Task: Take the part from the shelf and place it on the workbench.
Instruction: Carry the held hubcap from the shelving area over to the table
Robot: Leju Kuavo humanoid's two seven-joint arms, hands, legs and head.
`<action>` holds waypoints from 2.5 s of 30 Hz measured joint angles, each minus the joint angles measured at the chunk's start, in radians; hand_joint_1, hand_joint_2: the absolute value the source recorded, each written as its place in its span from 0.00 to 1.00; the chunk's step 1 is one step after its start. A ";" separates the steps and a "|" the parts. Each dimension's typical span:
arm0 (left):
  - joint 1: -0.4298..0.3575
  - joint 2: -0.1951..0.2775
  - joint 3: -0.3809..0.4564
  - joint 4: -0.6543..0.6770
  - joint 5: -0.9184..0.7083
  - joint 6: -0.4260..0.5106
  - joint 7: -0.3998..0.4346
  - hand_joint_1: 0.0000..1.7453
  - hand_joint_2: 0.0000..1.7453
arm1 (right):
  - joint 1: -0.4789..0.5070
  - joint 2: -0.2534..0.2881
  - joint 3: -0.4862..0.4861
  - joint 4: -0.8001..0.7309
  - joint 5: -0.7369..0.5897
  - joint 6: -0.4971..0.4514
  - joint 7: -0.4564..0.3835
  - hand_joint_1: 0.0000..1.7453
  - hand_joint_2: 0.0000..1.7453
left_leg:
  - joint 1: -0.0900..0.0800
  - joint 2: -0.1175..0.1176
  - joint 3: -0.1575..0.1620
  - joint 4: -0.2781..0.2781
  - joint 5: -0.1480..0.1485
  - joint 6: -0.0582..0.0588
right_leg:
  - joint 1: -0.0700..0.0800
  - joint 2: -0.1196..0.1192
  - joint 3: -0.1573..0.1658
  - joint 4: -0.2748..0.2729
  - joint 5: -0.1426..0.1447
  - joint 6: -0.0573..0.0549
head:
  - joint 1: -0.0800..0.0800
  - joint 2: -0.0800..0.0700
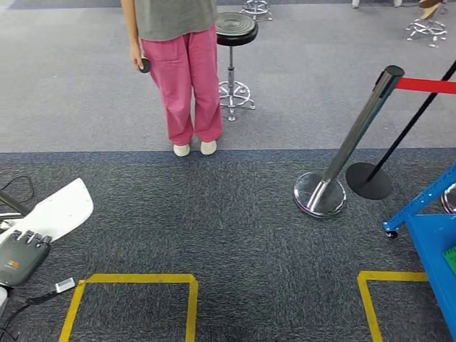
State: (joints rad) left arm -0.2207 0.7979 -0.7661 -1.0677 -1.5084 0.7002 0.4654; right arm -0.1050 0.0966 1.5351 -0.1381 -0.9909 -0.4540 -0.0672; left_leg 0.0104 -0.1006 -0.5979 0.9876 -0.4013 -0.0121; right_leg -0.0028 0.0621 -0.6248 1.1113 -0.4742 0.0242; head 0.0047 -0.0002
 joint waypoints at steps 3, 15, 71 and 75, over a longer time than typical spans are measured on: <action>0.004 0.006 0.006 -0.003 0.000 0.000 0.000 1.00 1.00 | -0.001 0.002 0.002 0.000 0.000 0.000 0.000 0.00 0.00 | 0.004 -0.039 -0.012 0.003 0.005 -0.020 | -0.002 0.023 0.037 -0.069 0.015 -0.007 | -0.001 0.000; 0.003 0.001 0.004 -0.004 0.000 -0.001 0.001 1.00 1.00 | -0.002 0.005 0.007 0.000 0.001 -0.001 -0.001 0.00 0.00 | 0.002 0.149 -0.043 0.083 -0.016 -0.047 | 0.008 -0.134 0.047 -0.080 0.012 -0.029 | -0.012 0.000; -0.006 -0.019 0.001 0.002 0.000 0.002 0.004 1.00 1.00 | 0.000 0.006 0.007 0.000 -0.011 -0.002 -0.006 0.00 0.00 | 0.002 0.085 -0.126 0.225 -0.105 -0.040 | 0.005 -0.069 0.059 -0.096 0.019 -0.034 | -0.020 0.000; 0.000 -0.020 0.001 0.003 0.000 0.002 0.004 1.00 1.00 | 0.000 0.006 0.007 0.000 -0.011 -0.002 -0.006 0.00 0.00 | 0.002 0.109 -0.092 0.167 -0.038 -0.040 | 0.007 -0.122 0.067 -0.096 0.011 -0.033 | -0.020 0.000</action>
State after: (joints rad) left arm -0.2209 0.7777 -0.7650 -1.0651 -1.5084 0.7023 0.4696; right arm -0.1046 0.1024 1.5419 -0.1377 -1.0021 -0.4562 -0.0736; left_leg 0.0128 0.0088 -0.6897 1.1550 -0.4393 -0.0519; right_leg 0.0044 -0.0602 -0.5576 1.0157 -0.4636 -0.0087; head -0.0154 -0.0003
